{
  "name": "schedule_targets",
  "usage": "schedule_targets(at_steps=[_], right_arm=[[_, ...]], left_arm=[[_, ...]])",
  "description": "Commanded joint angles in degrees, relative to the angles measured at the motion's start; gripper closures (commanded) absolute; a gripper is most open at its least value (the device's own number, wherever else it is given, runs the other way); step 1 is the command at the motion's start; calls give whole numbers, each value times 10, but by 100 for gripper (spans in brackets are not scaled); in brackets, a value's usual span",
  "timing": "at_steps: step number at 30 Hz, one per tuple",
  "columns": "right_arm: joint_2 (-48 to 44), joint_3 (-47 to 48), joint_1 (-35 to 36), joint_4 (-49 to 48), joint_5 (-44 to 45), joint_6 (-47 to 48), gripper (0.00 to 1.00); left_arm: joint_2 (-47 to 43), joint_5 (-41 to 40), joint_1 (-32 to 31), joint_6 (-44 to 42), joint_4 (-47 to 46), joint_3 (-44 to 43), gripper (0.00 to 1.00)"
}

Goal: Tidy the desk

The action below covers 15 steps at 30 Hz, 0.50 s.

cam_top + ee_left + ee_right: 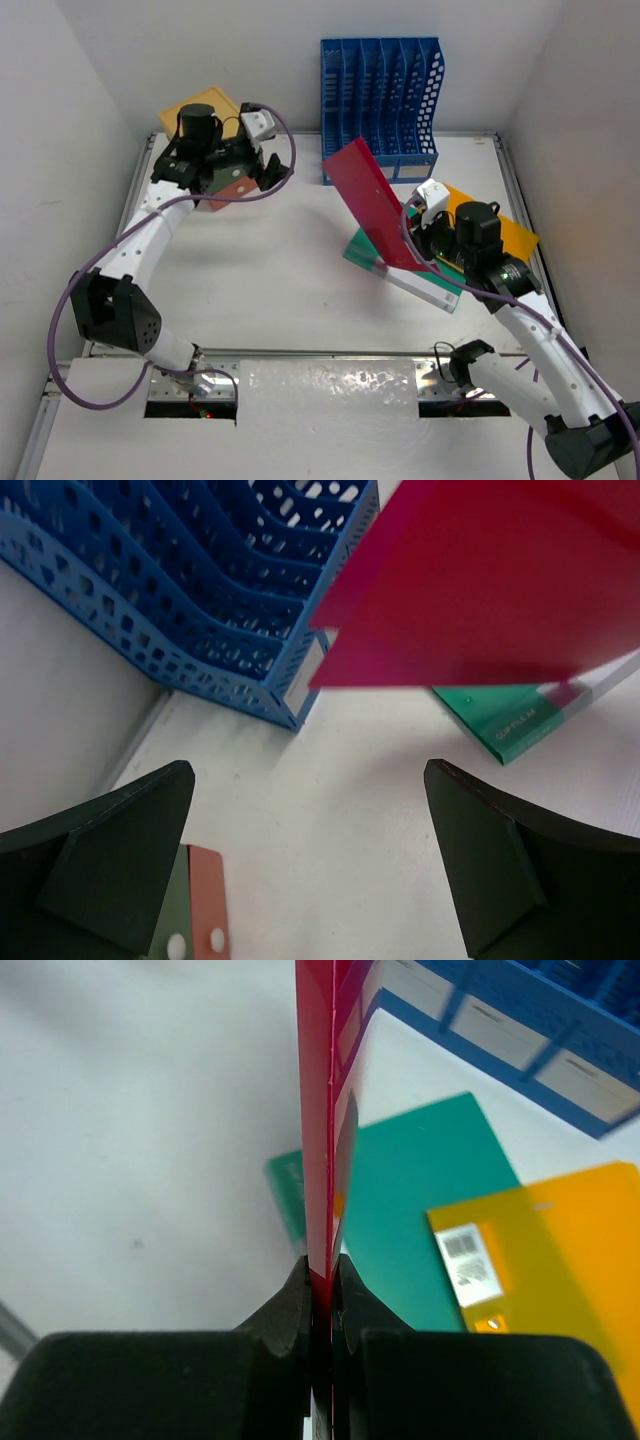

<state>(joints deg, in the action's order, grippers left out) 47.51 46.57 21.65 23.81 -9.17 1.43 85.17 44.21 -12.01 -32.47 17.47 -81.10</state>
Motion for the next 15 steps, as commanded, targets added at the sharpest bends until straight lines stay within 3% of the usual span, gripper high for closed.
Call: schedule_targets(at_steps=[1, 5, 12, 15], right_arm=[[-7, 8, 4, -61, -98, -30, 100], [-13, -14, 4, -90, -138, -31, 100], [-7, -18, 4, -100, -236, -19, 100], [-9, -24, 5, -112, -257, 1, 100]], left_arm=[[-8, 46, -4, 3, -25, -45, 0], [30, 153, -5, -64, 61, -92, 0], [42, 169, -32, -139, 117, -118, 1], [55, 189, -37, -213, 201, -147, 0]])
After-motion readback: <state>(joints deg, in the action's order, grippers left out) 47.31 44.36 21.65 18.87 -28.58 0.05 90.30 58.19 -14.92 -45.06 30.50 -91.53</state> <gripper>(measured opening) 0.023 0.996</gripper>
